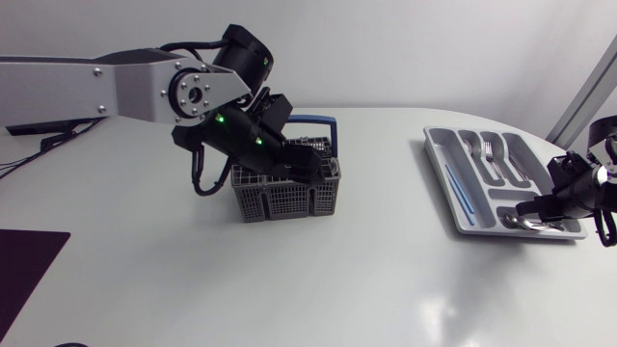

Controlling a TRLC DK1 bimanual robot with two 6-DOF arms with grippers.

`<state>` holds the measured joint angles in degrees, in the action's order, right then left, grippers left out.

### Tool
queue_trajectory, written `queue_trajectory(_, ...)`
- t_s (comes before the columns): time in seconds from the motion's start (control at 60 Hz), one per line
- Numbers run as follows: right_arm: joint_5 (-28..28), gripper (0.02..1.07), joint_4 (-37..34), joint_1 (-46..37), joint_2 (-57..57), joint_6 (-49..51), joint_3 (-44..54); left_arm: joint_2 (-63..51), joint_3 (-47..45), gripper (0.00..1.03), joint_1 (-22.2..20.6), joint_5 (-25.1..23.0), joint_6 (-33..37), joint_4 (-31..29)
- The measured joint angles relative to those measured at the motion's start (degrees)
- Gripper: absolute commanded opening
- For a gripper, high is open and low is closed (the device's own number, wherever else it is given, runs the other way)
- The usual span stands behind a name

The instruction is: Unload the cutlery basket into the drawer organizer.

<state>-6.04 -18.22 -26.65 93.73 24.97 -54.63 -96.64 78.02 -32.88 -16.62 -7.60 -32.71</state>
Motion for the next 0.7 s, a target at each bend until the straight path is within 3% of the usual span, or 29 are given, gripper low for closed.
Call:
queue_trajectory(0.067, -0.02, 0.68, 0.48, 0.15, 0.39, 0.0, 0.0, -0.87, 0.7, 0.97, -0.2, 0.11, -0.33, 0.02)
queue_trajectory(0.15, 0.0, 0.92, 0.52, 0.37, 0.48, 0.0, 0.02, -2.01, 1.68, 0.97, -0.46, 0.17, -0.37, -0.02)
queue_trajectory(0.2, 0.02, 1.0, 0.7, 0.59, 0.46, -0.02, 0.0, -2.89, 2.67, 0.97, -0.61, 0.17, -0.37, -0.02)
queue_trajectory(0.517, 3.26, 1.01, 0.63, 1.07, -3.02, -0.04, 1.2, -8.17, 10.43, 0.91, -0.68, 0.2, -0.35, -2.45)
queue_trajectory(0.7, 4.57, 1.02, 0.61, 2.8, -6.25, -0.09, 2.14, -10.58, 13.79, 0.82, -0.68, 0.46, -0.35, -4.33)
